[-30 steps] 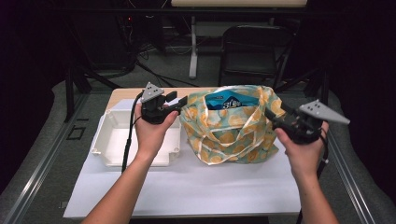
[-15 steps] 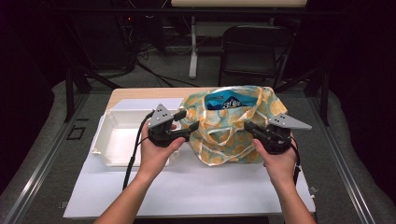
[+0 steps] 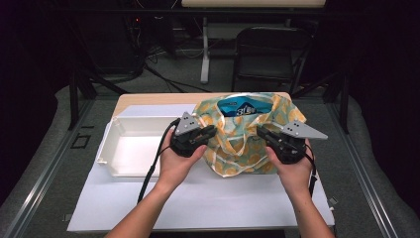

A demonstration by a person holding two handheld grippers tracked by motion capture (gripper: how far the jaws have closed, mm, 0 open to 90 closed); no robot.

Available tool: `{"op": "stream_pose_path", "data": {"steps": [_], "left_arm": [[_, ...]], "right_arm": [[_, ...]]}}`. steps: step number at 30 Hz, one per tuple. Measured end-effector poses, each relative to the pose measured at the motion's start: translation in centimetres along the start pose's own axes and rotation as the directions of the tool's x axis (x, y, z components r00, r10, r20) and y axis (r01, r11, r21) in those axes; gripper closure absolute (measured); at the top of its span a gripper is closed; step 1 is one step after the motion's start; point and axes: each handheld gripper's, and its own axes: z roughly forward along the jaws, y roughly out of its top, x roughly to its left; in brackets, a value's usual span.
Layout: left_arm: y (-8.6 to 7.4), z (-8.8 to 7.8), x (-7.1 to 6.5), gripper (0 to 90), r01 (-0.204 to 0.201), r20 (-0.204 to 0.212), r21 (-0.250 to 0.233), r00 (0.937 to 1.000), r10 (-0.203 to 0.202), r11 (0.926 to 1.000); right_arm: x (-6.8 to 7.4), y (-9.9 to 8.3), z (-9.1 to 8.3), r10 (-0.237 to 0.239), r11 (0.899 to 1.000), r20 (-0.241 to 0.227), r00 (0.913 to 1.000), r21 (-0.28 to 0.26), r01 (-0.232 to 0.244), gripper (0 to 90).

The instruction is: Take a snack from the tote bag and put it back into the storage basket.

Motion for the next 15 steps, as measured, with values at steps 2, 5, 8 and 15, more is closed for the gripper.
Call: {"op": "stream_pose_path", "data": {"steps": [2,5,8,15], "left_arm": [[0.3,-0.4,0.2,90.0,-0.008,0.009,-0.011,0.9999,0.008,0.9999],[1.2,-1.0,0.7,90.0,-0.011,0.011,-0.036,0.9999,0.012,0.9993],[2.2,-1.3,1.3,90.0,-0.007,-0.002,-0.055,1.0,0.007,0.9985],[1.8,-1.3,0.9,53.4,-0.002,0.022,-0.105,0.9998,0.004,0.9945]], "right_arm": [[-0.1,0.3,-0.2,-0.009,1.0,0.0,1.0,-0.004,0.009,90.0],[-0.3,1.1,-0.5,-0.027,0.999,0.012,0.9996,-0.021,0.027,90.0],[-0.6,2.3,-0.7,-0.042,0.998,0.025,0.9988,-0.038,0.043,90.0],[-1.6,4.7,0.1,-0.038,0.997,0.046,0.9982,-0.062,0.041,90.0]]}}
